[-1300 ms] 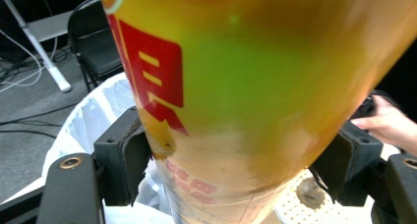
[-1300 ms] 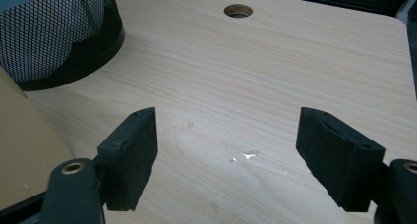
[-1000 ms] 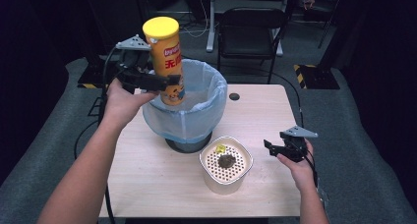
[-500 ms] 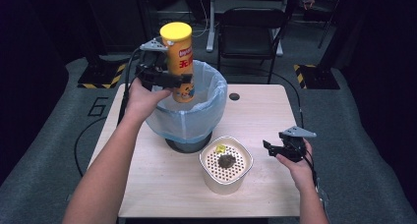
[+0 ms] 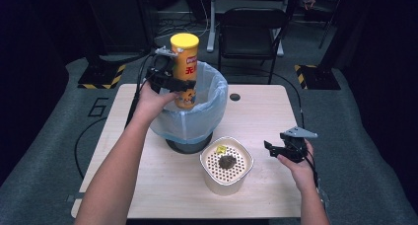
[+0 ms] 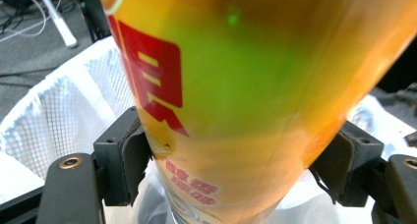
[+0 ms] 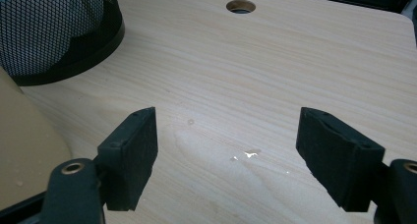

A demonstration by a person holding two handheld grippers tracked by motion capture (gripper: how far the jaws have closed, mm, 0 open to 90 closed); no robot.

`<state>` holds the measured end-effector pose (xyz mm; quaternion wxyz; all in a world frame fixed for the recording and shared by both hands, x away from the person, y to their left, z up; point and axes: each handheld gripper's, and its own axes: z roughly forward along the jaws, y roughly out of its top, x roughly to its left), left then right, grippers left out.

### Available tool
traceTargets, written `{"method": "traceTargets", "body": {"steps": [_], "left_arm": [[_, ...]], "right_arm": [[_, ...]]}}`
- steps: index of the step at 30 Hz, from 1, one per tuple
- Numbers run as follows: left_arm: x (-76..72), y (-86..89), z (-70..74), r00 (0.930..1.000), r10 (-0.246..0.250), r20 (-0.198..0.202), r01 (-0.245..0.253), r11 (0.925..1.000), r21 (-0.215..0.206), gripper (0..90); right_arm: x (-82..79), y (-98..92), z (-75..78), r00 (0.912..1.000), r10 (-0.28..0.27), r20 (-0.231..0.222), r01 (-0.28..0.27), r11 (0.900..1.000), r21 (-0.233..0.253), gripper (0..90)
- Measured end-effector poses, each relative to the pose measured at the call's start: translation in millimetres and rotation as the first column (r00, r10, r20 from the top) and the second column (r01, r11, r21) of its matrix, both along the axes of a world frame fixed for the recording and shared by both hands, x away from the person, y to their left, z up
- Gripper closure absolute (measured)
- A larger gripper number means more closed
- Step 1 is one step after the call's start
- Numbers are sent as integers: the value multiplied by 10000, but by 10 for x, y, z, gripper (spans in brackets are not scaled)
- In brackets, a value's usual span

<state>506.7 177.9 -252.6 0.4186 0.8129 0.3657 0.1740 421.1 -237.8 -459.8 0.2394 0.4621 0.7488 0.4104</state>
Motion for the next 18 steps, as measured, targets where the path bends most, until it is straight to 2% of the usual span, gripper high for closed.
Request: {"method": "traceTargets", "body": {"steps": [3,4,5,6,8,9,10,11,12,14,18], "left_arm": [[20,-13,-26,9995,-17,-319,18,10000,20,232],[4,3,-23,9998,207,31,-208,9993,326,195],[4,3,-23,9998,207,31,-208,9993,326,169],[1,44,-21,9995,306,6,-306,9994,146,165],[-24,76,-12,9988,405,257,-414,9984,381,133],[-24,76,-12,9988,405,257,-414,9984,381,122],[-46,138,-6,9990,359,269,-361,9993,64,121],[-46,138,-6,9990,359,269,-361,9993,64,121],[-66,198,16,9982,520,302,-515,9985,-191,122],[-94,248,46,9979,556,341,-545,9980,-330,127],[-163,338,110,9978,486,441,-471,9983,-351,138]], "right_arm": [[-4,8,1,10000,-60,16,60,10000,38,234],[2,8,-3,10000,3,34,-3,10000,36,234],[2,8,-3,10000,3,34,-3,10000,36,234],[1,8,-6,10000,15,37,-15,10000,28,234],[1,9,-8,10000,0,33,0,10000,36,234],[1,9,-8,10000,0,33,0,10000,36,234],[-6,8,-1,10000,-35,15,34,10000,62,234],[-4,9,0,10000,1,79,-2,9999,108,234],[-5,8,5,10000,-6,76,6,10000,72,234],[-5,5,8,10000,-4,93,3,10000,66,234],[-9,9,12,10000,9,85,-10,10000,61,234]]}}
